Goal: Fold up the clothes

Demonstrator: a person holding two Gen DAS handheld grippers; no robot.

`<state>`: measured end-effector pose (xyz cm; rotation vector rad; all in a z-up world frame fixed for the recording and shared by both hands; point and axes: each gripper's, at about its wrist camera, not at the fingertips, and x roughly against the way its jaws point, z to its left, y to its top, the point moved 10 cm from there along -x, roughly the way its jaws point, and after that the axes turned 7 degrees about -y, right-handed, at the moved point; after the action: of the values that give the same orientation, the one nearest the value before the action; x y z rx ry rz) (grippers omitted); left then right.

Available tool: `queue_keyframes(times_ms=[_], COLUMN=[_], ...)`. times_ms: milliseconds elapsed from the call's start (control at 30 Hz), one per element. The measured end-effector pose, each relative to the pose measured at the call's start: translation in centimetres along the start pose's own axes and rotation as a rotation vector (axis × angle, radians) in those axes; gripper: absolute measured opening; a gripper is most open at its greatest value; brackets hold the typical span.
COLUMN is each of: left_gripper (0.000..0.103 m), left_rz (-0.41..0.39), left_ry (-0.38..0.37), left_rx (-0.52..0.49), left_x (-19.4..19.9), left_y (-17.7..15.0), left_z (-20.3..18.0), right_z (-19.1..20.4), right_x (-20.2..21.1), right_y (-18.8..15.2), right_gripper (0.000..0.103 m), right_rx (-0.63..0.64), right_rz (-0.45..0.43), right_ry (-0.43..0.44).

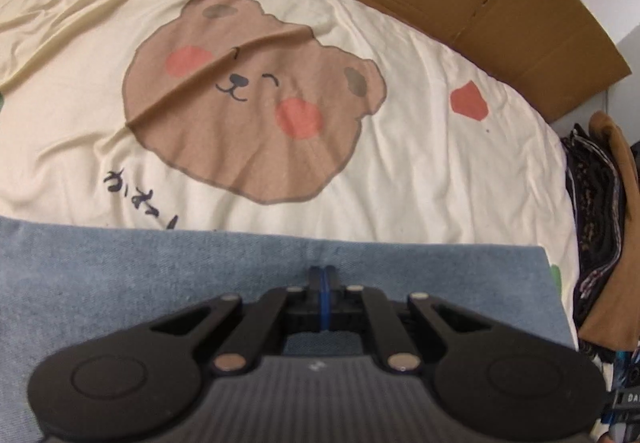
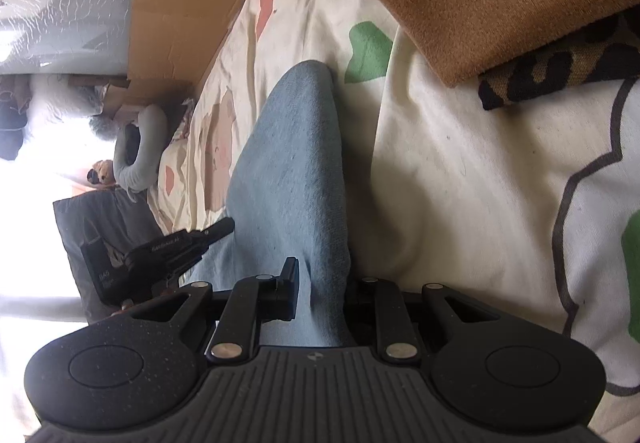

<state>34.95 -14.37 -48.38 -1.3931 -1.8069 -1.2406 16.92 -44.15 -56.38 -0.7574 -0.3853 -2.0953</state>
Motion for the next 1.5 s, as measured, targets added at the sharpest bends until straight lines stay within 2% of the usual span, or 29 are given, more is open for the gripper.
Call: queue_keyframes(times_ms=[167, 233, 300, 433, 567, 833, 1000, 1233, 1500], left_gripper=[0.005, 0.011, 0.019, 0.033, 0.041, 0.064, 0.068, 0.074, 0.074], left_rz=[0.009, -0.002, -0.021, -0.021, -0.033, -0.106, -0.161, -0.245, -0.312], left_ry=[-0.033, -0.037, -0.027, -0.029, -0.025, 0.009, 0.007, 0.036, 0.037], left_rx=[0.013, 0.021, 0.024, 0.028, 0.035, 0.093, 0.128, 0.141, 0.217], left_x=[1.3, 2.3, 3.6, 6.2, 8.7, 13.5, 16.0, 19.0, 21.4], left_y=[-1.1, -1.6, -2.0, -3.5, -5.0, -6.7, -7.5, -6.9, -7.3], left_z=[-0.2, -0.1, 0.0, 0.5, 1.7, 4.9, 6.8, 9.3, 13.3], right_z=[-0.3, -0.4, -0.3, 0.6, 1.6, 5.4, 8.3, 12.2, 17.1], right_x=[-0.8, -1.2, -1.4, -1.4, -1.0, -0.1, 1.0, 1.7, 1.5], right_y=[0.7, 0.8, 0.9, 0.6, 0.4, 0.1, -0.5, -1.0, -1.9], right_gripper=[0.02, 0.018, 0.007, 0.006, 0.006, 0.006, 0.006, 0.006, 0.006], right_rx=[0.0, 0.009, 0.025, 0.085, 0.122, 0.226, 0.271, 0.332, 0.413], right_rz=[-0.008, -0.003, -0.005, -0.018, -0.025, -0.034, -0.049, -0.031, -0.015], right_ry=[-0.026, -0.043, -0.055, -0.108, -0.152, -0.278, -0.321, -0.399, -0.5])
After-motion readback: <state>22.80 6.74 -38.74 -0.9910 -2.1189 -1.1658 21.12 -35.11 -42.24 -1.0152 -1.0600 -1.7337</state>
